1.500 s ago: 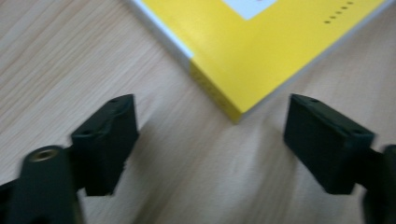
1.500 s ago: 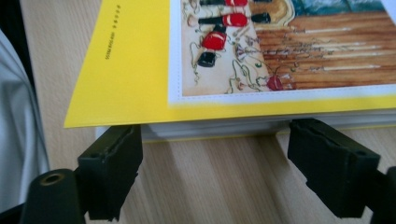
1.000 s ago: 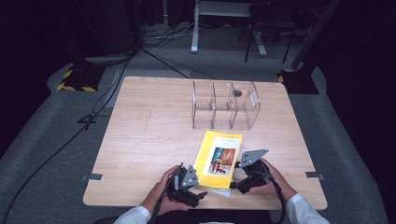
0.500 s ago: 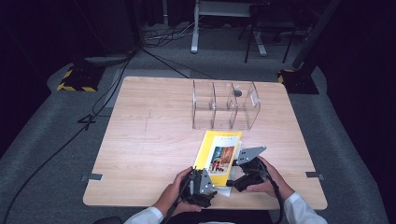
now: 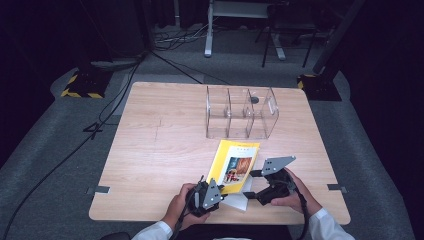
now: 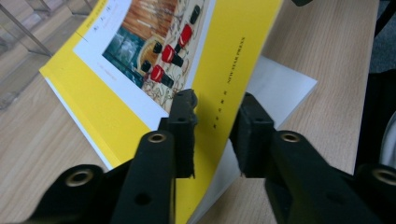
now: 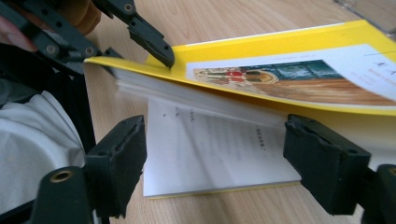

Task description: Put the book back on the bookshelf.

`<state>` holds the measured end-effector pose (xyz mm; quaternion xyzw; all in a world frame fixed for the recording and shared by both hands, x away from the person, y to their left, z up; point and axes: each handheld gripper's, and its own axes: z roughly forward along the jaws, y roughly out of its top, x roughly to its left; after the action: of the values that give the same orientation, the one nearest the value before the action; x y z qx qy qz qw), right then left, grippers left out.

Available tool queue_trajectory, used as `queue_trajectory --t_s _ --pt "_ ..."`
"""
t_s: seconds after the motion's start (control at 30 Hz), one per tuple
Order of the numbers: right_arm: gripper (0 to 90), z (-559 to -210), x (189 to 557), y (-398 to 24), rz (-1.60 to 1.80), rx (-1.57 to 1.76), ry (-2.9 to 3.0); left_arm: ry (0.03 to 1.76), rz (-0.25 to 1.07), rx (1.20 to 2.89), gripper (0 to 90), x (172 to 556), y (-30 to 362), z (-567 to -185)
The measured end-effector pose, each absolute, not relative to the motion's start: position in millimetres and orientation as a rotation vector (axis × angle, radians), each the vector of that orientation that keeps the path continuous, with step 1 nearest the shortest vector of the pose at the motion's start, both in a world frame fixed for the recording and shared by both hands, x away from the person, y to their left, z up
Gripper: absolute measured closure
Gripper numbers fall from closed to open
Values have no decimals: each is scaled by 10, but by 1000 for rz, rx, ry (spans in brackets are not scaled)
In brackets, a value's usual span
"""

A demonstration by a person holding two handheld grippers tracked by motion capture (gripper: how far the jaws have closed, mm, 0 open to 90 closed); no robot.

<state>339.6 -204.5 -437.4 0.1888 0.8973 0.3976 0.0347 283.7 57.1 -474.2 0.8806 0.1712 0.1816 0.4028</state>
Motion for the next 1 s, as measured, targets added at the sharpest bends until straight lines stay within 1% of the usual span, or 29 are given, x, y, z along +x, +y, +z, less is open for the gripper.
queue_trajectory --t_s 0.07,0.2,0.37,0.5,0.6,0.63,0.73,0.8,0.87,0.9,1.0 --pt "232 -4348 3378 -2085 1236 573 2744 423 445 2228 748 2840 594 -4735" --pt "240 -4298 3329 -2198 1275 517 2671 421 400 2220 802 2878 674 -4702" --pt "245 -4215 3283 -2231 1326 459 2602 414 393 2233 810 2892 723 -4693" --pt "244 -4147 3271 -2102 1320 312 2553 397 366 2246 816 2924 779 -4679" --pt "240 -4153 3313 -1992 1309 260 2584 400 361 2244 817 2935 822 -4673" --pt "237 -4186 3358 -1864 1256 226 2601 399 358 2241 818 2938 856 -4673" --pt "242 -4260 3436 -1712 1164 188 2612 404 355 2236 817 2942 952 -4674" --pt "267 -4305 3493 -1660 1138 184 2626 413 348 2236 815 2963 1087 -4663" --pt "269 -4325 3521 -1649 1123 181 2623 416 339 2235 813 2983 1161 -4659" --pt "299 -4354 3558 -1646 1107 192 2630 418 329 2234 810 2996 1196 -4658" --pt "321 -4421 3644 -1658 1045 258 2632 421 326 2244 805 3056 1350 -4637"
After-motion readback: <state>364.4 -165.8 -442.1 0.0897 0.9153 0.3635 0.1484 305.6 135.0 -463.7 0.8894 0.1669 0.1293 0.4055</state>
